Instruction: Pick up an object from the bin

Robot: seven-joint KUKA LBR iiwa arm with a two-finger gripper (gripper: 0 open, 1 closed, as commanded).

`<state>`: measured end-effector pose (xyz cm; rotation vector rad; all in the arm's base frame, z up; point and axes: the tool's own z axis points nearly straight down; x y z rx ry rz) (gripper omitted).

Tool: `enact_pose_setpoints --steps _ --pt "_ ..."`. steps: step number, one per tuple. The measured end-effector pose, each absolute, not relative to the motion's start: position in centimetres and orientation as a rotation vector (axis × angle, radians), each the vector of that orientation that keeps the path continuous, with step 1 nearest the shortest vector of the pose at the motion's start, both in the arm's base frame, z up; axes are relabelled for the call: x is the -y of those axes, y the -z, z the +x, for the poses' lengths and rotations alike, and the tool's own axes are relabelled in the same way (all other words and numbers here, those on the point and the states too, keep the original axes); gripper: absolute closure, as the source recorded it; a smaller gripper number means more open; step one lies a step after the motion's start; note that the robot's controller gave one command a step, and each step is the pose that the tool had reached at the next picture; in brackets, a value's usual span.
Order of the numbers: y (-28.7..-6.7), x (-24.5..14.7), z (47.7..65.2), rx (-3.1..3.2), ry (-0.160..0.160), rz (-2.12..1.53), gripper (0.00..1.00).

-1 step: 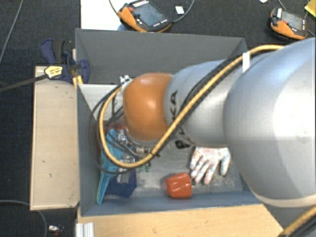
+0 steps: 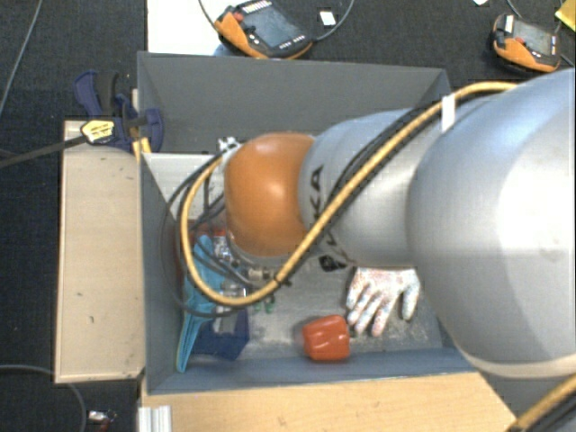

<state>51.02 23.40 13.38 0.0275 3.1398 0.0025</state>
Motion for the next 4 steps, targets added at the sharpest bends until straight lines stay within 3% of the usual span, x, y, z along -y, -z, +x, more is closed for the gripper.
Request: enact_pose_setpoints --steps 1,2,3,4 --pt "-12.5 -23.4 51.9 -3.135 -0.007 0.047 0.0" --pt "-8.6 -19.7 50.9 -3.084 -0.001 -0.508 0.0" --pt "-9.1 -22.5 54.7 -3.136 -0.001 0.11 0.0" --pt "-7.0 -17.8 50.9 -3.104 0.0 -0.412 0.0"
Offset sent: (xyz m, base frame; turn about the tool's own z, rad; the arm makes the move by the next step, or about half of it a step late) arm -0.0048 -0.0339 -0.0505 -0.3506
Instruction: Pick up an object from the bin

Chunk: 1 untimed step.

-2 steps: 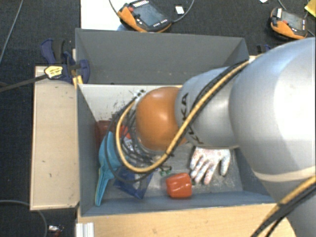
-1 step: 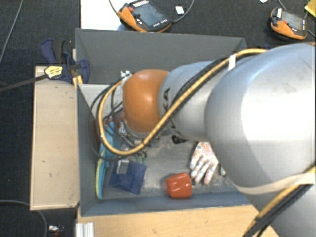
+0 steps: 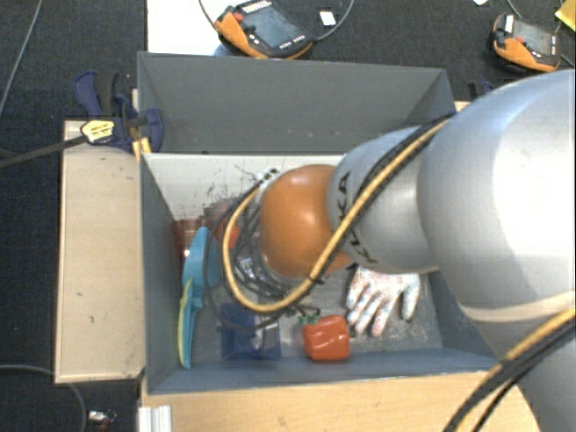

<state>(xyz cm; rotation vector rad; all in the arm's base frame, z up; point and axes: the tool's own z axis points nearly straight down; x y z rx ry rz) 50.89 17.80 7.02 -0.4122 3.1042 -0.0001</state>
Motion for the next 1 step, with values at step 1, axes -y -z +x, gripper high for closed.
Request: enact_pose_setpoints --steps 1 --pt "-17.2 -23.62 55.86 -3.122 -0.013 0.058 0.0"
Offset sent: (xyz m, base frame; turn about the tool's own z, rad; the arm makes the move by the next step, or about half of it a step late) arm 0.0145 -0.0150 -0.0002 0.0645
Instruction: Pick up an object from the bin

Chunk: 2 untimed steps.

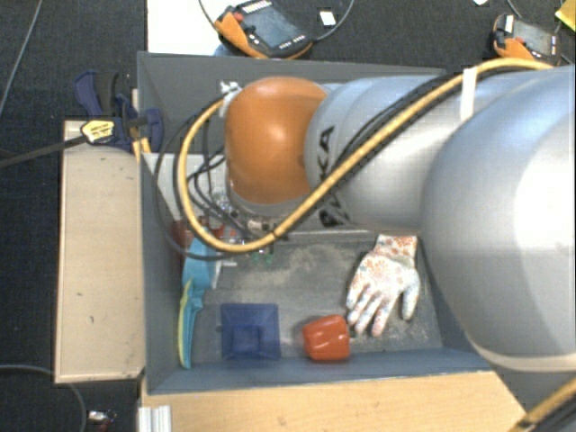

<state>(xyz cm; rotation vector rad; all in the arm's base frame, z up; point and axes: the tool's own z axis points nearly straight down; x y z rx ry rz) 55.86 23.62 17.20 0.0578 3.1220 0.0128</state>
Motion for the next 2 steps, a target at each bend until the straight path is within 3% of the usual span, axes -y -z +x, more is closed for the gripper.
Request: enact_pose_setpoints --steps 1,2 --pt "-6.8 -16.1 52.3 -3.129 0.005 -0.308 0.0" --pt "-9.8 -23.8 55.7 -3.119 -0.008 0.073 1.0"
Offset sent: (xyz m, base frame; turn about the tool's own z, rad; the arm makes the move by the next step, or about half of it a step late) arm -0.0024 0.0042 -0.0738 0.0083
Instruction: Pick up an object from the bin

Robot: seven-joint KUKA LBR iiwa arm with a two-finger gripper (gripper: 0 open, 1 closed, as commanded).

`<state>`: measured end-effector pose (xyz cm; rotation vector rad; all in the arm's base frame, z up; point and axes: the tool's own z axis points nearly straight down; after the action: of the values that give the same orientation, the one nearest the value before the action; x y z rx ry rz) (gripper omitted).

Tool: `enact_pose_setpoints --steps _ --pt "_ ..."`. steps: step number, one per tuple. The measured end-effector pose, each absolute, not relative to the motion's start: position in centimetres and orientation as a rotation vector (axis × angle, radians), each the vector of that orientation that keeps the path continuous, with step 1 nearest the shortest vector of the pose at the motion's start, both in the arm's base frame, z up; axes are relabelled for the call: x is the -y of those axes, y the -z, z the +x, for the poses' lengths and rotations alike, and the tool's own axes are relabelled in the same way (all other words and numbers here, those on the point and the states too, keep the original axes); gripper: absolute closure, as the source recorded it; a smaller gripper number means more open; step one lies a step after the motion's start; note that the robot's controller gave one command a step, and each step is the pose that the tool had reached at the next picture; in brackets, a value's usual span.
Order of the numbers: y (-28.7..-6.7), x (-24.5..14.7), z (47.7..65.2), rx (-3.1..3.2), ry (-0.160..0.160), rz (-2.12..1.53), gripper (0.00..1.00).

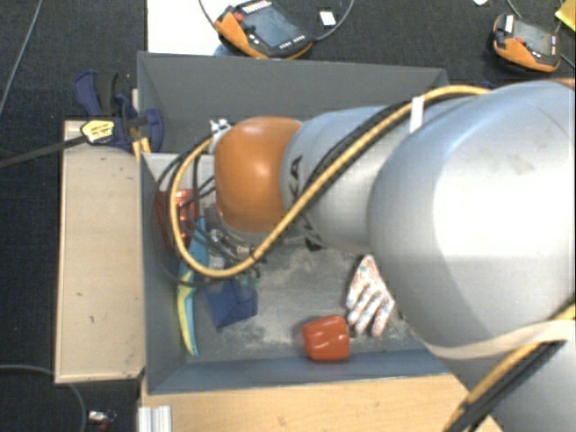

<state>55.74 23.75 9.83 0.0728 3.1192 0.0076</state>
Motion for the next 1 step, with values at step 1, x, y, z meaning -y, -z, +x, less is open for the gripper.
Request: enact_pose_setpoints --steps 1 --pt "-9.86 -23.76 55.74 -3.12 -0.007 0.072 1.0"
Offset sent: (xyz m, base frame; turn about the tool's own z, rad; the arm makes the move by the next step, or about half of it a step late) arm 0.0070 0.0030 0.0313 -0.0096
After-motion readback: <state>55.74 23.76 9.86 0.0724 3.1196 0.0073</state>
